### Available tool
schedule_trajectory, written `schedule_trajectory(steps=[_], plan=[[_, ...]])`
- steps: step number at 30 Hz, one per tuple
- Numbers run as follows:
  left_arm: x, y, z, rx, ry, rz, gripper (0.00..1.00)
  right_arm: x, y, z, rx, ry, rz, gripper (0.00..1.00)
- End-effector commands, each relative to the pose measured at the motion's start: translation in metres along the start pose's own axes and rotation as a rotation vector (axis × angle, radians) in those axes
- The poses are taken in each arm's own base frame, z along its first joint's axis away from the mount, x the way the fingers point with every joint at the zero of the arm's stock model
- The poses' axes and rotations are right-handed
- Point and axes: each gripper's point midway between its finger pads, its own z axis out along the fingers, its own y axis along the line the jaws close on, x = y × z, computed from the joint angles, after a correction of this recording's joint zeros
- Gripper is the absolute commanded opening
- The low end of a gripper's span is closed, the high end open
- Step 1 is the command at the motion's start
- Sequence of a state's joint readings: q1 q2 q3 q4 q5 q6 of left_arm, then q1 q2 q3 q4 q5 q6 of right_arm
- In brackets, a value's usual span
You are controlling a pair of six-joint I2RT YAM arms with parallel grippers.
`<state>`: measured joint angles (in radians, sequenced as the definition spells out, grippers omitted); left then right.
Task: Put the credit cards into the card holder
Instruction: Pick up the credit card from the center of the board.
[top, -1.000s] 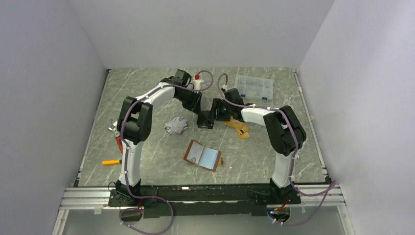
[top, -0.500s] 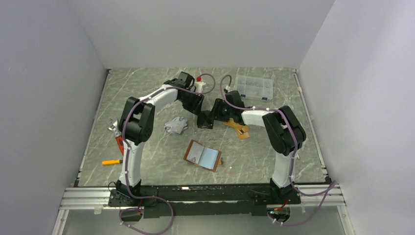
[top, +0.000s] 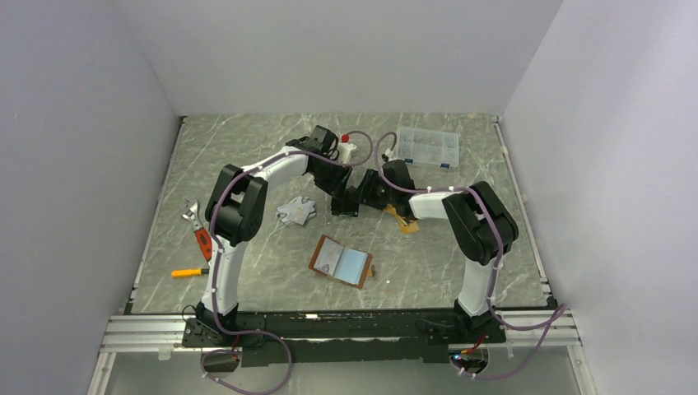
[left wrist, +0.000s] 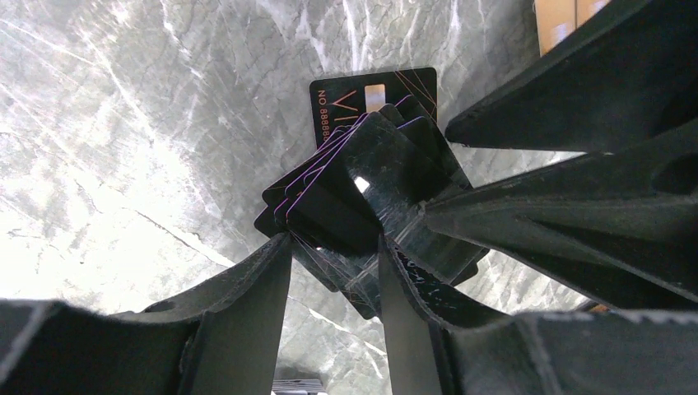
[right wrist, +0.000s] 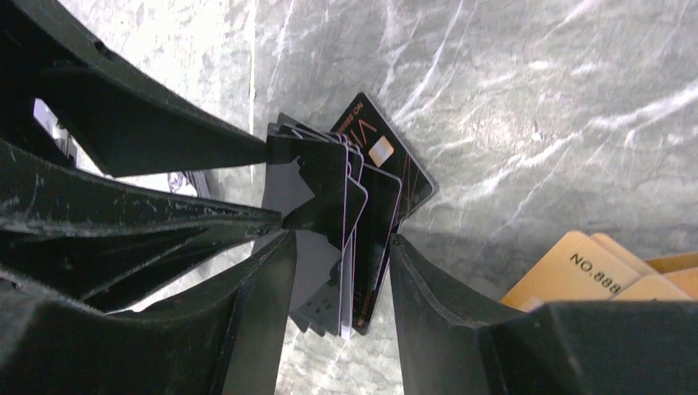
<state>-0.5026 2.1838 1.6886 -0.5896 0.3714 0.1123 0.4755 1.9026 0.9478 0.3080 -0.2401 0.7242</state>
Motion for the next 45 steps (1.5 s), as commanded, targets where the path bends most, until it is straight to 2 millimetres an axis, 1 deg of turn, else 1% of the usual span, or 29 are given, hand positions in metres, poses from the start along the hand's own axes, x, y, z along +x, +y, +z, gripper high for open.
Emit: schedule_trajectory(steps=[1,6,9,11,16,18,22,26,33,37,43,45], plan=[[0.012,0.006,0.010,-0.051,0.040,0.025,0.48,0.029,-0.012,-0.009,0.039,0.059,0.029,0.49],[0.017,-0.002,0.015,-0.055,0.061,0.025,0.47,0.042,-0.016,-0.016,0.069,0.063,0.025,0.50],[0.017,-0.011,0.015,-0.033,0.061,0.023,0.47,0.048,-0.020,-0.016,0.094,0.070,0.022,0.49],[0.017,-0.017,0.015,-0.012,0.060,0.017,0.47,0.049,-0.021,-0.014,0.098,0.069,0.027,0.47],[0.017,-0.029,0.012,0.040,0.067,0.006,0.47,0.047,-0.024,-0.015,0.118,0.057,0.028,0.36],[0.017,-0.032,0.009,0.053,0.066,0.004,0.47,0.046,-0.027,-0.016,0.135,0.056,0.022,0.34],[0.013,-0.023,-0.002,0.052,0.053,-0.015,0.47,0.048,-0.034,-0.019,0.168,0.051,0.014,0.29],[0.015,-0.013,-0.011,0.032,0.046,-0.011,0.47,0.049,-0.039,-0.024,0.189,0.044,0.003,0.27],[0.030,-0.004,-0.004,0.005,0.077,0.001,0.47,0.051,-0.042,-0.031,0.199,0.039,-0.010,0.27],[0.032,0.000,-0.003,-0.008,0.084,0.005,0.46,0.049,-0.040,-0.034,0.195,0.032,-0.011,0.26],[0.029,0.002,-0.005,-0.013,0.077,0.010,0.46,0.043,-0.032,-0.038,0.171,0.015,-0.025,0.12],[0.027,0.001,-0.006,-0.011,0.074,0.008,0.46,0.042,-0.030,-0.038,0.161,0.012,-0.026,0.04]])
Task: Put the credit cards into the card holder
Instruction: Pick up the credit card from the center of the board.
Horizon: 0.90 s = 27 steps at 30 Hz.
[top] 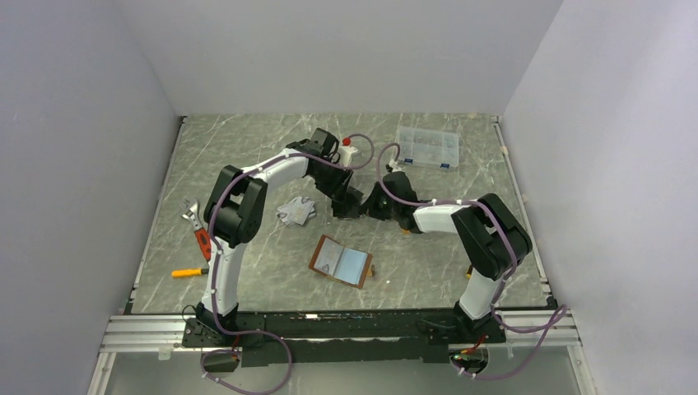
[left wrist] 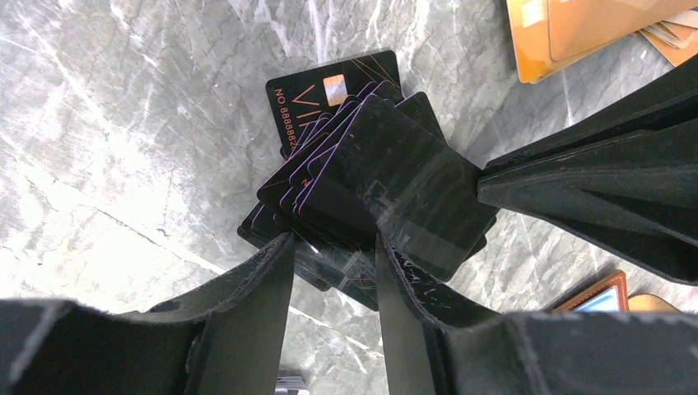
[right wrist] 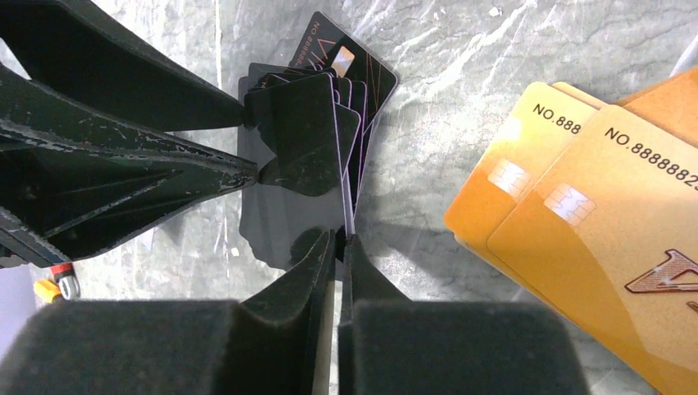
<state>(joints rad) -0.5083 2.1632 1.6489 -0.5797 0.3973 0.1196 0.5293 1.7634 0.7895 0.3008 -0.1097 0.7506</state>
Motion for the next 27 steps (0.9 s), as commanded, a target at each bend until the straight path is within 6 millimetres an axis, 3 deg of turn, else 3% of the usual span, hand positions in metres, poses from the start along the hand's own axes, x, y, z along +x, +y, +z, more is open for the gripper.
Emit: schedule_trajectory(steps=[1,3,6,8,18,27], plan=[[0.019,0.009,-0.006,-0.039,0.064,-0.003,0.46,0.016,-0.020,-0.008,0.071,0.047,-0.028,0.02],[0.016,0.008,-0.008,-0.031,0.058,-0.006,0.46,0.017,-0.016,-0.008,0.048,0.051,-0.032,0.08],[0.010,0.006,-0.013,-0.019,0.043,-0.015,0.46,0.015,-0.010,-0.007,0.027,0.055,-0.040,0.42],[0.008,0.003,-0.016,-0.001,0.037,-0.016,0.46,0.011,-0.006,-0.005,0.013,0.052,-0.043,0.47],[0.003,-0.015,-0.018,0.080,0.016,-0.028,0.47,0.017,0.000,0.011,-0.026,0.077,-0.013,0.47],[0.013,-0.033,0.000,0.106,0.059,0.007,0.46,0.023,-0.003,0.014,-0.028,0.091,0.009,0.43]])
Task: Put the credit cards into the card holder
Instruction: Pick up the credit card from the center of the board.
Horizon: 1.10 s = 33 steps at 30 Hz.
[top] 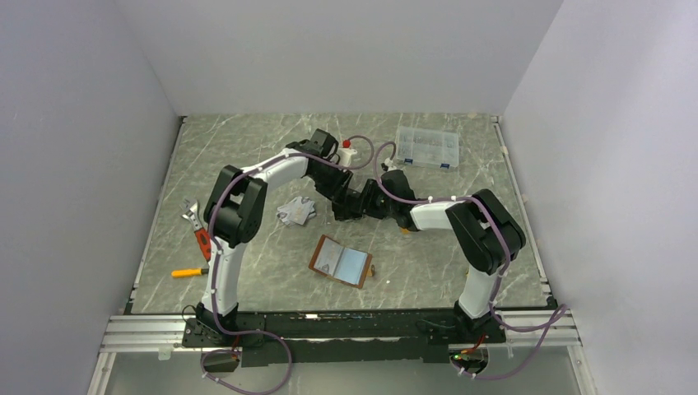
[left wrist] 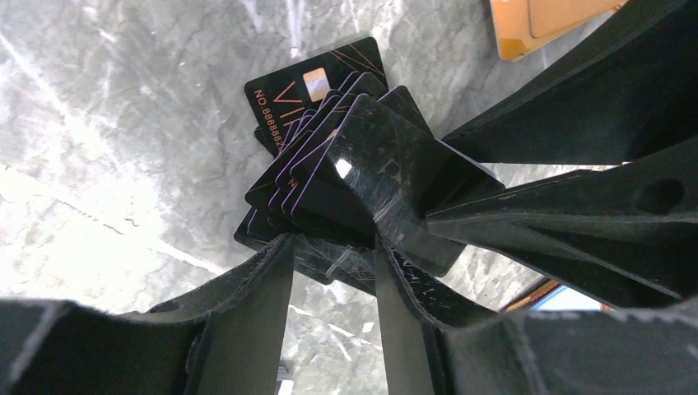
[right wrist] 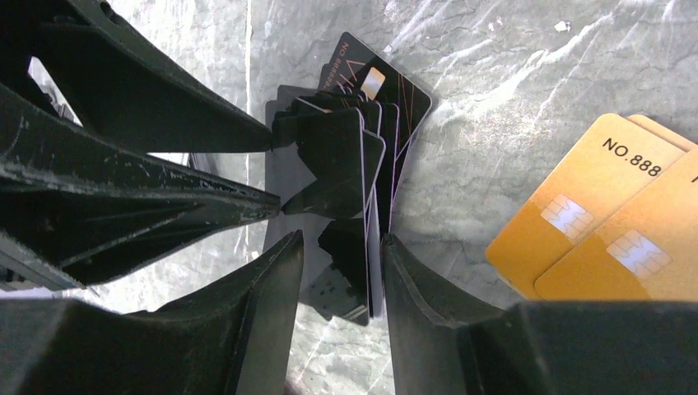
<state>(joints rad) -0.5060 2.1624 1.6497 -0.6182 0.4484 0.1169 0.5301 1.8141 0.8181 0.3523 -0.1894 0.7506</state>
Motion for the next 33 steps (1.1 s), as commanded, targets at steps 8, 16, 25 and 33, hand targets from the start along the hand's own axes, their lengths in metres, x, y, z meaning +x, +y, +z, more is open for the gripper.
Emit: schedule_trajectory(steps=[8,16,25,33], plan=[[-0.010,-0.026,-0.002,0.052,0.014,0.039,0.46,0.028,-0.020,0.003,0.056,0.068,0.015,0.41],[-0.019,-0.041,-0.005,0.088,0.008,0.058,0.46,0.034,-0.025,-0.001,0.078,0.073,0.008,0.26],[-0.009,-0.033,-0.027,0.098,0.012,0.071,0.46,0.032,-0.030,-0.009,0.110,0.060,-0.011,0.21],[0.019,-0.022,-0.012,0.090,0.075,0.058,0.46,0.023,-0.027,-0.022,0.130,0.055,-0.055,0.31]])
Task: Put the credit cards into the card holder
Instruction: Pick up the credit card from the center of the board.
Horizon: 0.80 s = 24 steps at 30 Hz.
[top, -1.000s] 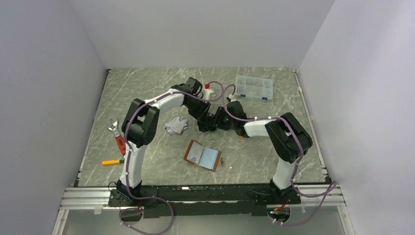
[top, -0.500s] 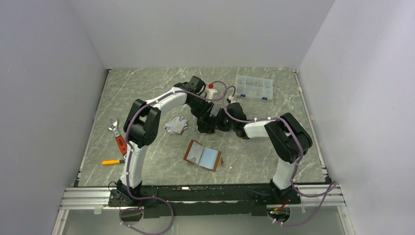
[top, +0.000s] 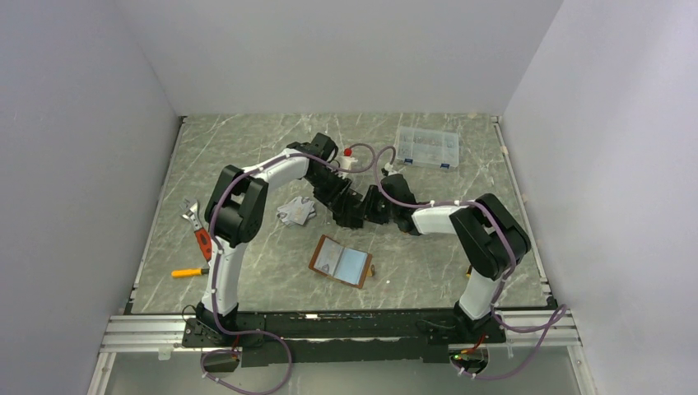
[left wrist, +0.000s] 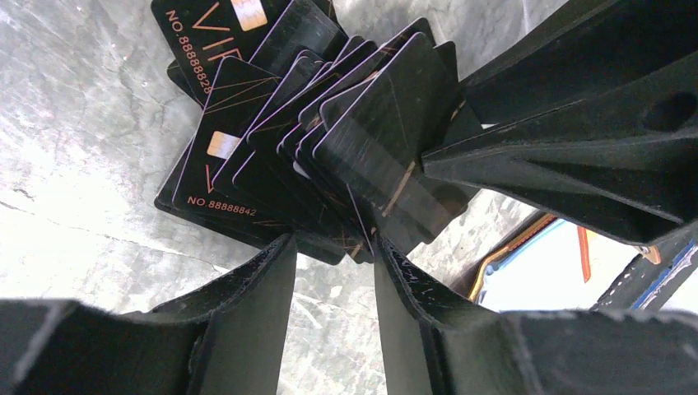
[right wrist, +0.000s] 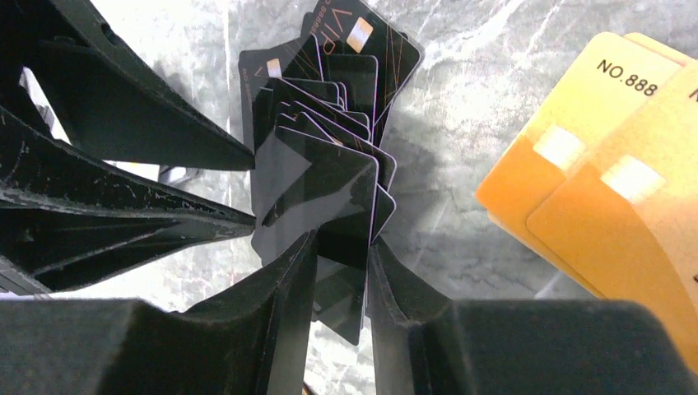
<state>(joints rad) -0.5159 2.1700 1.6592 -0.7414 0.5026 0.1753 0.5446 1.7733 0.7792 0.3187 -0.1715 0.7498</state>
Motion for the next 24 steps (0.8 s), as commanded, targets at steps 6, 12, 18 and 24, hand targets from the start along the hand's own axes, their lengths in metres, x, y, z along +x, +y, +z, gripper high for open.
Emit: schedule_trajectory(steps=[6,12,18,24], plan=[[0.000,0.003,-0.001,-0.017,-0.009,0.050,0.45,0.016,-0.030,-0.015,0.135,0.047,-0.053,0.36],[0.000,0.007,-0.001,-0.036,-0.008,0.048,0.45,0.013,-0.027,-0.016,0.136,0.043,-0.055,0.38],[-0.015,-0.008,-0.023,0.020,-0.067,0.036,0.45,0.008,-0.019,-0.014,0.111,0.034,-0.042,0.33],[-0.010,-0.025,-0.019,0.050,-0.055,0.045,0.45,0.009,-0.019,-0.010,0.106,0.033,-0.016,0.23]])
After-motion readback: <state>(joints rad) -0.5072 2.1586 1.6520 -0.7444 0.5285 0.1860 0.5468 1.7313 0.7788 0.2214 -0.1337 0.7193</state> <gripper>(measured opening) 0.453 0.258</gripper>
